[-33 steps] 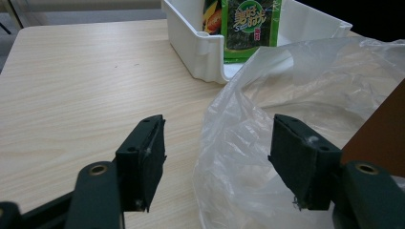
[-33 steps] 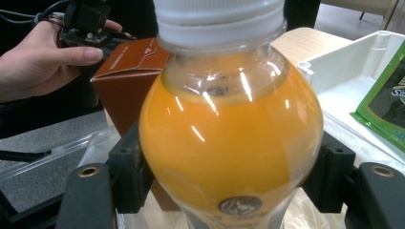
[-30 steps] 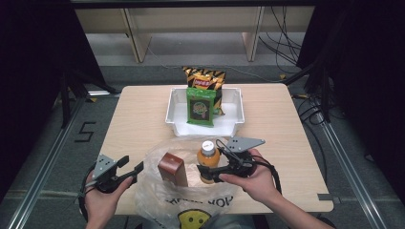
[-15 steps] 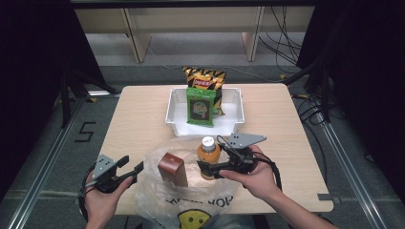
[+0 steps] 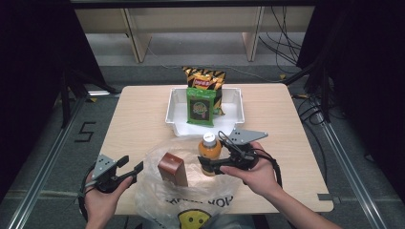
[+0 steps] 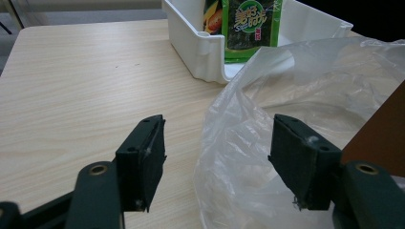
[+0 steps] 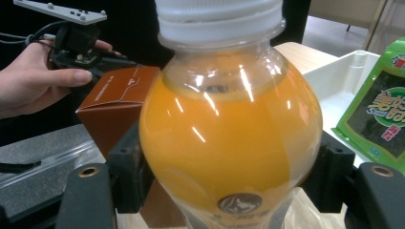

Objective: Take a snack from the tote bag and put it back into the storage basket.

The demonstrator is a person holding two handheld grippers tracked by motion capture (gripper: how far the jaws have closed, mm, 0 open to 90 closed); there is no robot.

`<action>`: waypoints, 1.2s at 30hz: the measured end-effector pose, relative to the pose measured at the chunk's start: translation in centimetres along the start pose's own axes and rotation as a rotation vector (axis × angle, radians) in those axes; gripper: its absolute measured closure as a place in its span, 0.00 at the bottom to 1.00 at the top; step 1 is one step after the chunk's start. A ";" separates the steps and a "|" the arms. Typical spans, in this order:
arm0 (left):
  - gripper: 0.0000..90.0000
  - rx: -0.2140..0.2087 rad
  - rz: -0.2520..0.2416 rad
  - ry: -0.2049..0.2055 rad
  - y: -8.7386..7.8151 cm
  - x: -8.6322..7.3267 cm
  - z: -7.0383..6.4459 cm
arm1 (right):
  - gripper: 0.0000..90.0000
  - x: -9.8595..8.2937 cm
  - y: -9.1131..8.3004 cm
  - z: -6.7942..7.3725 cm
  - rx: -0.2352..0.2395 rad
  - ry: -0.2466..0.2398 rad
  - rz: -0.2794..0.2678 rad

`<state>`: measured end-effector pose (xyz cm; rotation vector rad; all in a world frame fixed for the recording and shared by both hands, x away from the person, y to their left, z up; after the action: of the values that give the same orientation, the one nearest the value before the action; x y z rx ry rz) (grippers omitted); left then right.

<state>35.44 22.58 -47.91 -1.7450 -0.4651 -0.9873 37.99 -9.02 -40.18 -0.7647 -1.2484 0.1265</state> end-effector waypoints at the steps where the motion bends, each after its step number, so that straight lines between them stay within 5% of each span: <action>1: 0.40 0.002 0.002 0.001 0.0 0.0 0.0 | 0.35 0.1 0.1 0.0 0.017 0.002 -0.009; 10: 0.40 0.003 0.003 0.001 0.0 0.0 0.0 | 0.35 0.1 -0.1 -0.9 -0.040 0.000 -0.024; 15: 0.40 0.003 0.003 0.001 0.0 0.0 0.0 | 0.35 -0.1 0.1 -0.8 -0.004 0.038 -0.006; 21: 0.40 0.001 0.004 0.004 0.0 0.0 0.0 | 0.35 0.1 0.1 -1.2 -0.015 0.001 -0.004; 24: 0.40 0.003 0.007 0.004 0.1 -0.1 0.0 | 0.35 0.2 0.0 -1.1 -0.014 0.041 0.001; 25: 0.40 0.002 0.007 0.003 0.1 -0.1 0.0 | 0.35 0.5 0.0 -1.4 -0.037 0.011 -0.021; 28: 0.40 0.002 0.005 0.003 0.1 0.0 0.0 | 0.35 0.7 -0.2 -1.2 -0.017 0.041 -0.010; 31: 0.40 0.002 0.008 0.003 0.1 -0.1 0.0 | 0.35 1.3 -0.3 -1.7 -0.041 -0.004 -0.042; 33: 0.40 0.001 0.008 0.004 0.1 -0.1 0.0 | 0.35 1.5 -0.3 -1.5 -0.018 0.020 -0.037; 36: 0.40 0.000 0.006 0.000 0.2 -0.1 0.0 | 0.35 2.0 -0.4 -1.8 -0.051 0.013 -0.064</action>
<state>35.50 22.52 -48.06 -1.7454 -0.4602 -0.9828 40.11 -9.14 -38.59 -0.7676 -1.2661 0.0372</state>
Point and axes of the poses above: each handheld gripper's, and its own axes: y roughly forward along the jaws, x roughly out of its top, z roughly to its left, the point moved 5 cm from there along y, roughly forward along the jaws, and after that the axes turned 13 degrees about z, right-handed, at the moved point
